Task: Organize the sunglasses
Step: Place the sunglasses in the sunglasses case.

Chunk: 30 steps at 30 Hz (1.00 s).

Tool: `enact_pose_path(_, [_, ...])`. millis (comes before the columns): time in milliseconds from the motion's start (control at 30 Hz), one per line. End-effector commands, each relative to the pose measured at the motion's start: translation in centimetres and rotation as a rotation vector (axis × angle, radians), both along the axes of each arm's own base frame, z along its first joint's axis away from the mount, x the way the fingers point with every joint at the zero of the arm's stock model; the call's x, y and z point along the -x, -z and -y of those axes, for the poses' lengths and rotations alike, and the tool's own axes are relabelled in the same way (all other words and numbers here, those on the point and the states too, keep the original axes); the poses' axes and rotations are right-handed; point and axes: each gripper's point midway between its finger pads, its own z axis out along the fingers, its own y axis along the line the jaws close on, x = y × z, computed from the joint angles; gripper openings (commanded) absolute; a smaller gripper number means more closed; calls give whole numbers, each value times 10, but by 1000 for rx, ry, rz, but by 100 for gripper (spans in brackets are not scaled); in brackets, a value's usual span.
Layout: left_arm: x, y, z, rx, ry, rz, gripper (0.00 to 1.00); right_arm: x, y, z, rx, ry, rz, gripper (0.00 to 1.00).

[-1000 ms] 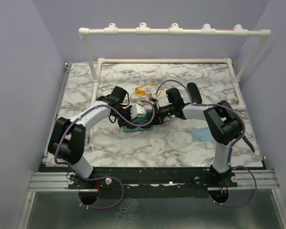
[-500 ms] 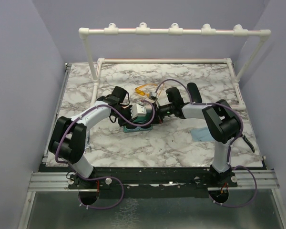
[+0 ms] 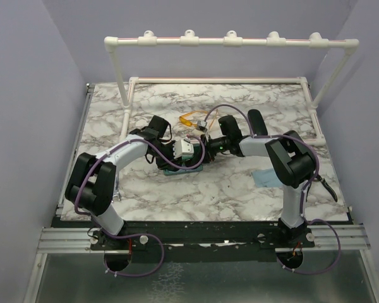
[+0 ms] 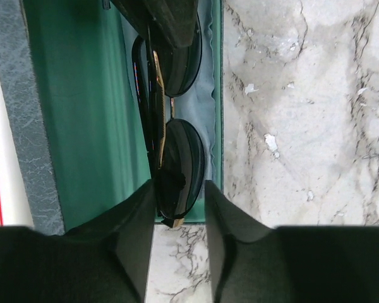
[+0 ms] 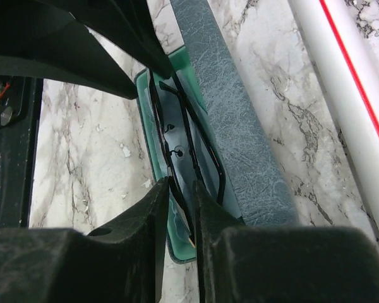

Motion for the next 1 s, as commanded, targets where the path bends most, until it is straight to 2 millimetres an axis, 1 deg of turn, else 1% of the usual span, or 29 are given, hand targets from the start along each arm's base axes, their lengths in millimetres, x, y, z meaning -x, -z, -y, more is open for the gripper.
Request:
enact_pose_path(0, [0,-1,-5,-20,23,33,44,-9,5,-3,26,32,3,25])
enact_pose_path(133, [-2,-5,-6,-22,33,59,50,-10,7,1,57,59,-3,29])
enact_pose_path(233, [0,-8,-6,-16,42,70,51,-10,2,2,53,67,20,31])
enact_pose_path(400, [0,-16,-5,-5,44,90,57,-14,-6,4,62,88,49,37])
enact_pose_path(567, [2,-18,-7,-4,50,103,61,-15,-12,4,72,116,99,44])
enact_pose_path(633, [4,-18,-6,2,57,102,61,-12,-13,1,72,106,108,44])
enact_pose_path(800, [13,-15,-5,7,67,86,61,-7,-5,0,87,94,90,45])
enact_pose_path(900, [14,-16,-4,11,70,86,60,-9,-3,-1,92,91,79,45])
enact_pose_path(967, [13,-20,-3,14,63,91,60,-11,-6,-2,90,93,91,45])
